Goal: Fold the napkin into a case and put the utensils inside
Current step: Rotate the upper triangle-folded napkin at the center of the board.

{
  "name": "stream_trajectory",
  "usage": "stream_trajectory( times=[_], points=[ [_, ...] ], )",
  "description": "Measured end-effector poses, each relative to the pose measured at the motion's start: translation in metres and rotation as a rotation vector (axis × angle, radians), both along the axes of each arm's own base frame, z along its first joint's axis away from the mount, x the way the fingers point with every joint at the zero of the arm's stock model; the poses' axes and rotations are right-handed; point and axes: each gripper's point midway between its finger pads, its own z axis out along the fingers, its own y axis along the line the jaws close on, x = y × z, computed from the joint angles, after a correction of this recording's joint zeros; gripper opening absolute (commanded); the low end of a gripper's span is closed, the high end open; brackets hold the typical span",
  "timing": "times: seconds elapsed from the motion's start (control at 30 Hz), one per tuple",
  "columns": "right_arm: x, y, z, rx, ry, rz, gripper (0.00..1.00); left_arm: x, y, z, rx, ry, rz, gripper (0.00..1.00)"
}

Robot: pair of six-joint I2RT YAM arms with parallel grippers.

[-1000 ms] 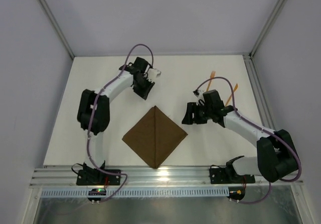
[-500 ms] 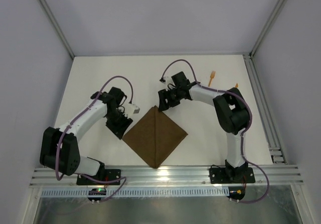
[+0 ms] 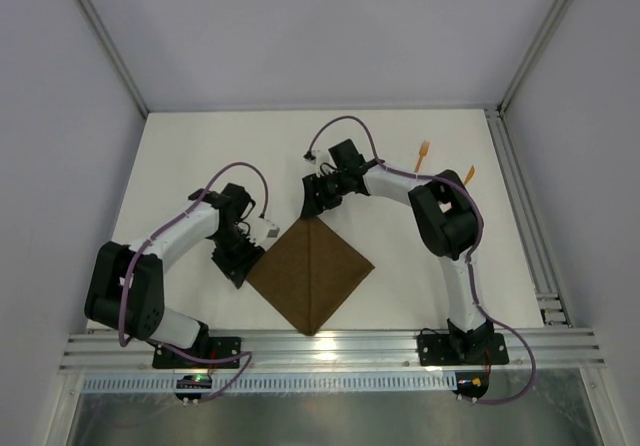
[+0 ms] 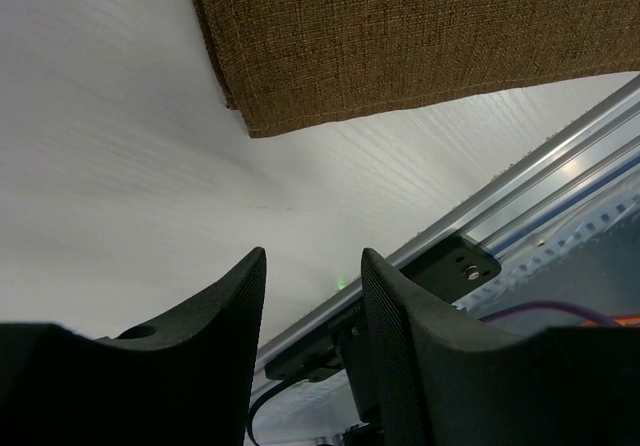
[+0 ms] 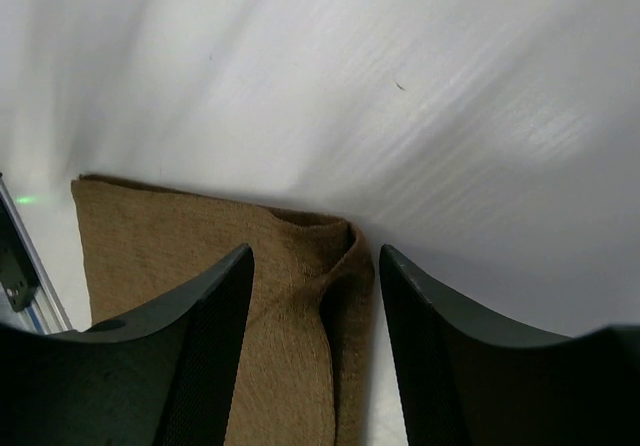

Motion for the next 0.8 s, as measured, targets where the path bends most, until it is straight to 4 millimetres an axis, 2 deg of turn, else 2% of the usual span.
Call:
stream_trajectory(
  times=[0.17,0.5,0.77,0.8],
  points=[
    [0.007,0.011,-0.002,0.015,0.011,-0.011,0.55,0.004,0.002,-0.001,0.015,-0.017,-0.001,0.45],
    [0.003,0.006,-0.005,-0.002,-0.018,-0.022,0.52,0.020,0.000,0.006,0.014,-0.073,-0.002,0.45],
    [-0.007,0.004,-0.011,-0.050,-0.023,-0.050,0.22,0.023,0.001,0.004,0.029,-0.067,-0.002,0.45],
    [-0.007,0.005,-0.011,-0.056,-0.022,-0.058,0.15,0.023,0.001,0.005,0.029,-0.070,-0.002,0.45]
  ],
)
